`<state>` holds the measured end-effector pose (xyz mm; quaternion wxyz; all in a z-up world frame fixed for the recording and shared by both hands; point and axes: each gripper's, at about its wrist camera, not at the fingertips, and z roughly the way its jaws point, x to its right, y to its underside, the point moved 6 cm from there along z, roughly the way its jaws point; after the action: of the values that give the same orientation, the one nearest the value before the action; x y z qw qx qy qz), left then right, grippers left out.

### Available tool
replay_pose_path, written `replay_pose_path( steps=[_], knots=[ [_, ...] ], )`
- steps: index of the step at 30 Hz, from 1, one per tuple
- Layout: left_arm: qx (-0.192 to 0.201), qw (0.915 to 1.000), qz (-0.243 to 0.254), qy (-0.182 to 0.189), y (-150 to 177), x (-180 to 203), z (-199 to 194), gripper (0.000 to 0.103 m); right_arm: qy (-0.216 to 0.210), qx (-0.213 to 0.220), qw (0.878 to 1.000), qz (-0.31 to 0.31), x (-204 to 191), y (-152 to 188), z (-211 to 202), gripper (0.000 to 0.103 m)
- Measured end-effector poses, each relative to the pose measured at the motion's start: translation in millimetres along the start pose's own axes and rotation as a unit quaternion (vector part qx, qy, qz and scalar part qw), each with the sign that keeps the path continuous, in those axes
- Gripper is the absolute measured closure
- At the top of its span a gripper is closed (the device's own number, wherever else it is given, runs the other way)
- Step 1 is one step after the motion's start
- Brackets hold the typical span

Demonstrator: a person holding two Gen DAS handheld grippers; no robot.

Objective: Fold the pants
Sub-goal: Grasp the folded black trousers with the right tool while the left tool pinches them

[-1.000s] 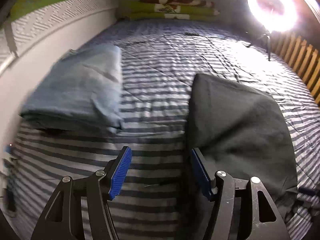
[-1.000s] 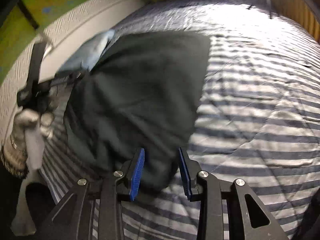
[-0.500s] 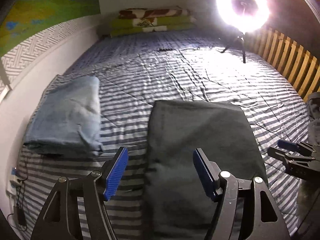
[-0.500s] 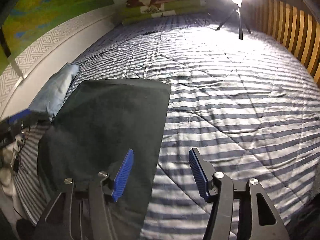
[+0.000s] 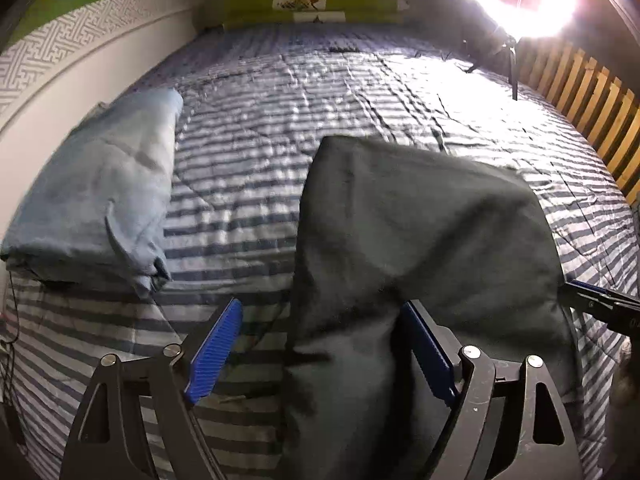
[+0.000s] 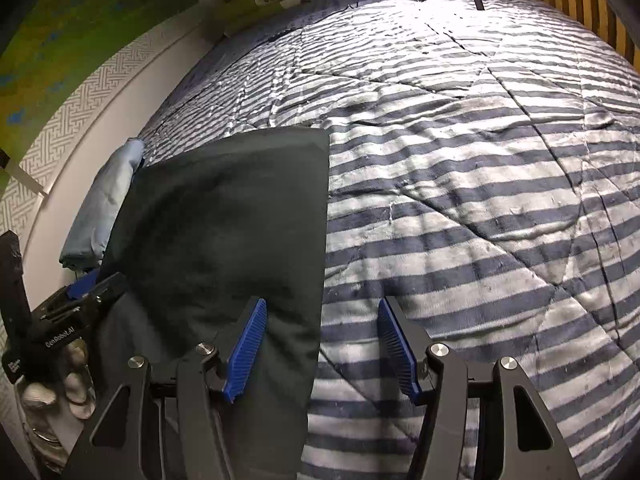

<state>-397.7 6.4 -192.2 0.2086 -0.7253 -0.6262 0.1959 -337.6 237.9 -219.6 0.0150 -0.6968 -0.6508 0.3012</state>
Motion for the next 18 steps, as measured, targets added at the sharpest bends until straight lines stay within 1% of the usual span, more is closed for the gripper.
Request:
replay_pose_path(
  steps=[2, 4, 7, 10, 13, 14, 15, 18],
  knots=[
    [0.003, 0.9999, 0.009, -0.006, 0.7, 1.7, -0.4, 0.018, -0.002, 0.003, 1.0, -0.003, -0.9, -0.1, 0.8, 0.048],
    [0.0, 0.9999, 0.009, -0.004, 2.0, 1.8, 0.8, 0.018, -0.005, 0.004, 1.0, -0.006, -1.6, -0.2, 1.2, 0.047],
    [0.0, 0.9999, 0.016, -0.005, 2.9, 0.2, 1.0, 0.015, -0.011, 0.006, 1.0, -0.004, -2.9, 0.0, 2.1, 0.047],
    [-0.001, 0.9999, 0.013, 0.005, 4.6, -2.8, 2.3, 0.013, -0.02, 0.006, 1.0, 0.001, -2.3, -0.8, 0.7, 0.047],
    [-0.015, 0.999, -0.016, 0.039, 3.9, -11.7, 8.2, 0.011, -0.042, 0.003, 0.999, 0.022, 1.4, -3.1, 0.4, 0.047],
    [-0.024, 0.9971, -0.038, 0.062, 3.0, -17.0, 11.6, 0.011, -0.049, 0.0, 0.998, 0.028, 2.6, -3.9, 0.8, 0.047],
    [-0.029, 0.9955, -0.051, 0.074, 2.6, -20.4, 14.0, 0.011, -0.053, -0.003, 0.998, 0.032, 3.2, -4.8, 1.1, 0.047],
    [-0.054, 0.9883, -0.075, 0.121, 2.8, -22.9, 24.7, 0.011, -0.062, -0.01, 0.998, 0.03, 1.9, -6.7, 3.0, 0.047]
  ],
)
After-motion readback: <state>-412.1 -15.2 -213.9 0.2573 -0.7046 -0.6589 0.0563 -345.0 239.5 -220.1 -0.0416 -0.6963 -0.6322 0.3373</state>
